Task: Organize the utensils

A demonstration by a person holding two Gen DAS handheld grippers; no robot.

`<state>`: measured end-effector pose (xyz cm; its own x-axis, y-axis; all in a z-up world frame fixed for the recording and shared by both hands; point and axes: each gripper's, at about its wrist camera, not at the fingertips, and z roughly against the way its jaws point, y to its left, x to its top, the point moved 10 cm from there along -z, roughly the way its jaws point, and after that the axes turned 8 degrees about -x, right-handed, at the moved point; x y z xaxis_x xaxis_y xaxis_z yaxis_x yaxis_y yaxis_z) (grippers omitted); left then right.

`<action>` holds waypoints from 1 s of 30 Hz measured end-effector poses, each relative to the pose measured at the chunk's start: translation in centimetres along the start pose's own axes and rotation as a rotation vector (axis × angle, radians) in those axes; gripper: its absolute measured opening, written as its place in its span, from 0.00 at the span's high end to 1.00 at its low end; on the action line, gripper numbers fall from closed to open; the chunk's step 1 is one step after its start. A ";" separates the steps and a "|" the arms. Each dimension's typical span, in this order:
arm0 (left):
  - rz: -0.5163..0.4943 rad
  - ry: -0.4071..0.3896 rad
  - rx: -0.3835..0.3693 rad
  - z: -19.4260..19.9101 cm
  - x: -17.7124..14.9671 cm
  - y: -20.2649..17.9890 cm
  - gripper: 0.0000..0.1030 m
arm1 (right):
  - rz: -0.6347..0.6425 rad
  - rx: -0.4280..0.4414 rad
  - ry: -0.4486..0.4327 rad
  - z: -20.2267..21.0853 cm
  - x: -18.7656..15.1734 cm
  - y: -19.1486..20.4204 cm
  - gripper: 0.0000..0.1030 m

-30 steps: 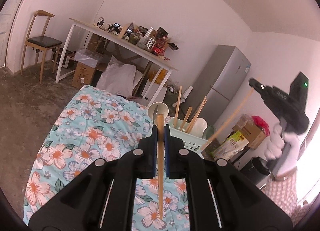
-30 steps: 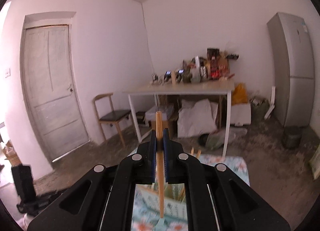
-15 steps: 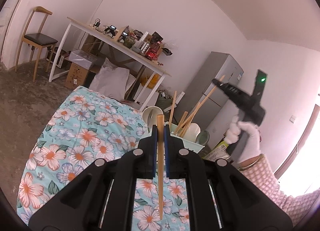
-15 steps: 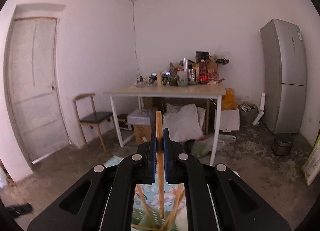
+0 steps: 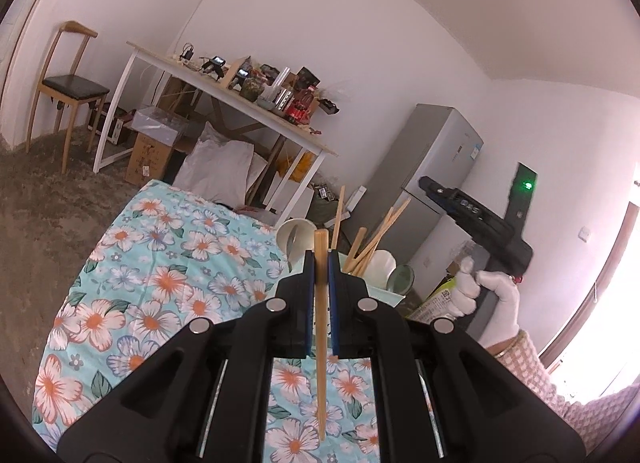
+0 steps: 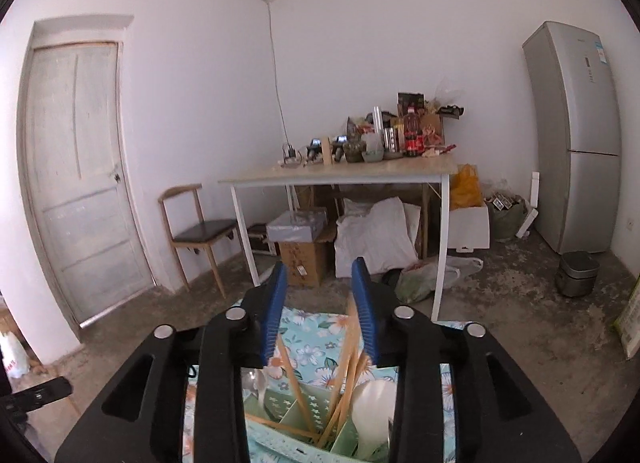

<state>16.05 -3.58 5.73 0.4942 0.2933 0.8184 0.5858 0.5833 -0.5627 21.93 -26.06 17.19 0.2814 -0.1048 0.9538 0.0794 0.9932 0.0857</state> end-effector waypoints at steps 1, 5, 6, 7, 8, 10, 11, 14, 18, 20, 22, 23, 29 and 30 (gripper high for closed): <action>-0.008 -0.004 -0.002 0.1 0.1 -0.3 0.95 | -0.009 0.007 -0.011 0.9 0.1 -0.2 0.65; -0.044 -0.019 -0.008 0.0 1.1 -2.0 0.95 | -0.044 0.030 -0.042 4.6 -0.3 -1.2 0.62; -0.052 -0.023 -0.011 -0.1 1.4 -2.3 0.95 | -0.054 0.037 -0.045 5.4 -0.7 -1.4 0.62; -0.065 -0.028 -0.016 -0.2 1.8 -3.0 0.95 | -0.064 0.046 -0.045 6.2 -1.2 -1.5 0.62; -0.077 -0.033 -0.021 -0.4 2.2 -3.5 0.95 | -0.071 0.053 -0.041 6.7 -1.7 -1.7 0.61; -0.106 -0.045 -0.032 -0.7 3.1 -4.9 0.95 | -0.091 0.064 -0.029 8.0 -3.1 -2.1 0.61; -0.120 -0.052 -0.039 -0.8 3.6 -5.6 0.95 | -0.098 0.069 -0.022 8.4 -3.8 -2.1 0.61; -0.181 -0.076 -0.062 -1.7 5.2 -8.4 0.95 | -0.125 0.079 -0.002 9.7 -6.0 -2.6 0.61; -0.297 -0.133 -0.059 -3.3 8.1 -12.4 0.95 | -0.159 0.089 0.027 10.5 -8.7 -3.3 0.59; -0.347 -0.161 -0.050 -4.2 9.4 -14.0 0.95 | -0.184 0.104 0.043 10.5 -9.6 -3.6 0.59; -0.399 -0.182 -0.030 -5.4 10.4 -15.4 0.95 | -0.213 0.128 0.059 10.4 -10.7 -3.9 0.59; -0.421 -0.189 -0.014 -6.2 10.7 -15.9 0.95 | -0.230 0.139 0.068 10.3 -11.3 -4.1 0.59; -0.489 -0.166 0.109 -12.6 10.8 -15.6 0.95 | -0.287 0.187 0.113 9.4 -14.2 -4.5 0.59; -0.491 -0.152 0.130 -13.9 10.4 -15.2 0.95 | -0.298 0.193 0.114 9.4 -14.4 -4.8 0.59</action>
<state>21.21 -19.94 21.15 0.0776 0.0628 0.9950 0.6358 0.7656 -0.0979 8.55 -28.82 5.75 0.3787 -0.3855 0.8414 -0.0046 0.9083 0.4182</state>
